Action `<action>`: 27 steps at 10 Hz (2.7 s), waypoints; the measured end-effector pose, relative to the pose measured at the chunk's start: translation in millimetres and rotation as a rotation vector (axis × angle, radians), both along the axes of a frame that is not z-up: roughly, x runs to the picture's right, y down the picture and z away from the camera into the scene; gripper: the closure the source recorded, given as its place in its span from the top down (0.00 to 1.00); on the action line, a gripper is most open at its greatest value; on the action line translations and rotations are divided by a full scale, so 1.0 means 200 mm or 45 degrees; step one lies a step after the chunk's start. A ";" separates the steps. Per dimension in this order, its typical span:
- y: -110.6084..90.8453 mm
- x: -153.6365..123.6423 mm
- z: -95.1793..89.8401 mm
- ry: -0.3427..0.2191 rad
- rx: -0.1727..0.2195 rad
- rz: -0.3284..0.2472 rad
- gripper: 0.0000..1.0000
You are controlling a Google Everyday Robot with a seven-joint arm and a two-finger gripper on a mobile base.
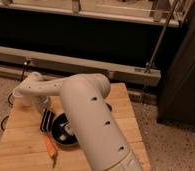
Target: Place the eraser on the white sponge
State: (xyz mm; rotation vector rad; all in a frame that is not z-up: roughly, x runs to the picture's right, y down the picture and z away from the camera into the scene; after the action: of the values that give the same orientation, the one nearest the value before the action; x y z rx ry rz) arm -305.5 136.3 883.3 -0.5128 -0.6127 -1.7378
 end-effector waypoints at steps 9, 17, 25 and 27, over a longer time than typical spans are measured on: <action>-0.85 0.40 -0.15 0.123 0.178 0.400 0.22; -1.00 1.27 -0.35 0.396 0.149 0.587 0.22; -0.79 1.56 -0.29 0.485 -0.026 0.563 0.22; -0.78 1.58 -0.26 0.490 -0.030 0.575 0.22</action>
State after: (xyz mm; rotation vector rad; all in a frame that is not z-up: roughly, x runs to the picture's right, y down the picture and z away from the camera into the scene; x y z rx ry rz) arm 10.5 -19.3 830.4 -0.6489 -0.4313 -1.1677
